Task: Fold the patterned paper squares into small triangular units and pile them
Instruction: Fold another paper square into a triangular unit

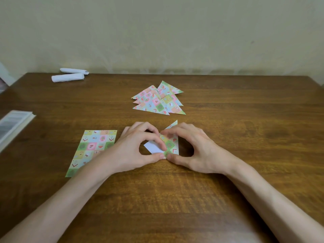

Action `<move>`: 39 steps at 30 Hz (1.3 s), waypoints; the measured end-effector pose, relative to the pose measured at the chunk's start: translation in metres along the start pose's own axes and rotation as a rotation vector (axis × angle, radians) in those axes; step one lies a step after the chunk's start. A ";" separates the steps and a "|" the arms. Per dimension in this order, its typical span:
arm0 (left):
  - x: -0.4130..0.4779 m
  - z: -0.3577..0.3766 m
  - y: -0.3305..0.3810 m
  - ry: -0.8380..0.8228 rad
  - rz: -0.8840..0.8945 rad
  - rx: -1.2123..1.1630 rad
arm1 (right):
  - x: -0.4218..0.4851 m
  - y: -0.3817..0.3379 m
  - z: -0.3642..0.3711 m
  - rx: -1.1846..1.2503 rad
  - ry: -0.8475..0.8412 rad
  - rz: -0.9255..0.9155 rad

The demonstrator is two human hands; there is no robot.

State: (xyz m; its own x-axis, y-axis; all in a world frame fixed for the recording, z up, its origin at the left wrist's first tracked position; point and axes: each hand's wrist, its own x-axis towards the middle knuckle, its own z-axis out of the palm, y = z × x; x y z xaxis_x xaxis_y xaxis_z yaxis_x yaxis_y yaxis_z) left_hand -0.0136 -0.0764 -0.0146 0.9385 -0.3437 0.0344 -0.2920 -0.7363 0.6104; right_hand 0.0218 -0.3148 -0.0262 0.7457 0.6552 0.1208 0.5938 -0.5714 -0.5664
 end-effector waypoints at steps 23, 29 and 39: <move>-0.004 -0.011 0.000 -0.117 -0.051 -0.030 | 0.009 -0.014 0.005 0.018 0.024 0.123; -0.005 -0.010 0.001 -0.099 -0.038 -0.034 | 0.012 -0.019 0.005 0.020 0.022 0.159; -0.005 -0.014 -0.001 -0.135 -0.035 -0.036 | 0.011 -0.022 0.010 0.017 0.072 0.170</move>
State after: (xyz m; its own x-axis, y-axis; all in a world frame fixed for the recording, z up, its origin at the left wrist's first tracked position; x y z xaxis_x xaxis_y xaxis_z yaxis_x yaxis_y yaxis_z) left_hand -0.0154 -0.0659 -0.0043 0.9140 -0.3949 -0.0927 -0.2501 -0.7287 0.6375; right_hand 0.0135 -0.2901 -0.0202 0.8551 0.5123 0.0795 0.4524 -0.6625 -0.5971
